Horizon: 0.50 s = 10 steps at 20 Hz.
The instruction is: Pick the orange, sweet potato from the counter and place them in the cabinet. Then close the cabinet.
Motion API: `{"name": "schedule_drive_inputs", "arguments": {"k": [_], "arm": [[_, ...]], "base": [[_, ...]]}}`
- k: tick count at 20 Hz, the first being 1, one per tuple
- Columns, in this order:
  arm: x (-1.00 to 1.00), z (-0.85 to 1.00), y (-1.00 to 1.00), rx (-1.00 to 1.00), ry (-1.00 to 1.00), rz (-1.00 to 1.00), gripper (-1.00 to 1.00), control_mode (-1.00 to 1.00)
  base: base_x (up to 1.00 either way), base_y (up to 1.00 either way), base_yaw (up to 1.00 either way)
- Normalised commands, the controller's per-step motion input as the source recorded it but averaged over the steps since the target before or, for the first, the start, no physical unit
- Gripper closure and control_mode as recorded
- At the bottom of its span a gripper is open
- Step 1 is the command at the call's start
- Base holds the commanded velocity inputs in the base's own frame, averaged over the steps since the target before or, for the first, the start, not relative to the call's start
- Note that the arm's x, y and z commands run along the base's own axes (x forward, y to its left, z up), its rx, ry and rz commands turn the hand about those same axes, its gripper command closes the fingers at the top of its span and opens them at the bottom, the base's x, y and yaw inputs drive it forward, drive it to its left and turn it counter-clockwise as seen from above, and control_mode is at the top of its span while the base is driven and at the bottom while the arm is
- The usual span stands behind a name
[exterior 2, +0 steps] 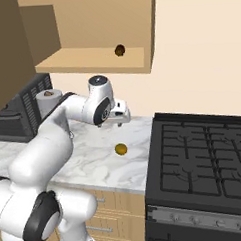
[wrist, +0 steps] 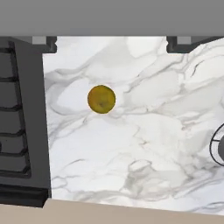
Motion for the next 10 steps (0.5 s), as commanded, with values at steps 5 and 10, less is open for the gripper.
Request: {"name": "schedule_drive_inputs", "arguments": {"k": [5,10], "arm": [[0.48,-0.92,-0.41,0.03,0.16,0.0,-1.0,-1.0],[0.56,-0.82,-0.07,0.0,0.03,0.0,-1.0,-1.0]], "base": [[0.0,0.0,0.0],[0.0,0.0,0.0]]}}
